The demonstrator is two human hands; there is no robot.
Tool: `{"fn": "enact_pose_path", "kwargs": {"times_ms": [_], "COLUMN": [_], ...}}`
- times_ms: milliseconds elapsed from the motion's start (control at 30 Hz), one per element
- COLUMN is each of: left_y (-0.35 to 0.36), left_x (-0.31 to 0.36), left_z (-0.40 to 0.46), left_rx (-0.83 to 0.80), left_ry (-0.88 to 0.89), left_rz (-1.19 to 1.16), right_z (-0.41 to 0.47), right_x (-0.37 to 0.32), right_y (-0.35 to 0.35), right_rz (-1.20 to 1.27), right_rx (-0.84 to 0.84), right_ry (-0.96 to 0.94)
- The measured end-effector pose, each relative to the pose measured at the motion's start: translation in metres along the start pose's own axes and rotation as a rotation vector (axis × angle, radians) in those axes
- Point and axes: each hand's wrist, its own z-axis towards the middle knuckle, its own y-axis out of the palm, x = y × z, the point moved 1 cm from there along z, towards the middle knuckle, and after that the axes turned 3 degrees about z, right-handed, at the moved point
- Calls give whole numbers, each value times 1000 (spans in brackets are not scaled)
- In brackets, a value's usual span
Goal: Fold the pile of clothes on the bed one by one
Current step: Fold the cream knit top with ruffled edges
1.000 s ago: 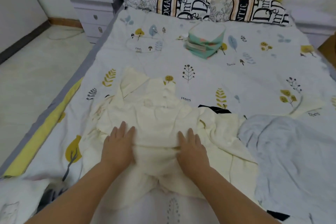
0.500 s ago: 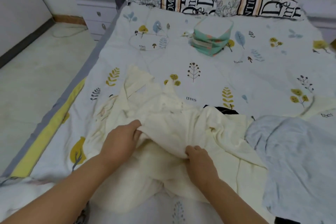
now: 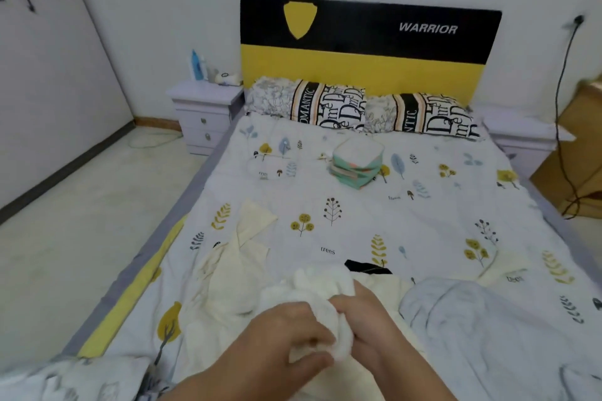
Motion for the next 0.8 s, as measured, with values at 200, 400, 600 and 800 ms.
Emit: {"fn": "enact_pose_path", "kwargs": {"times_ms": [200, 400, 600, 800], "left_y": [-53, -84, -105, -125], "left_x": [33, 95, 156, 202], "left_z": [-11, 4, 13, 14], "left_rx": [365, 78, 181, 271], "left_ry": [-406, -737, -588, -508], "left_rz": [33, -755, -836, -710], "right_z": [-84, -158, -208, -238], "right_x": [-60, -105, -129, -120], "right_y": [-9, -7, -7, 7], "right_rz": [-79, -193, -412, -716], "right_rx": [-194, -325, -264, 19], "right_ry": [-170, -269, -309, -406]}}
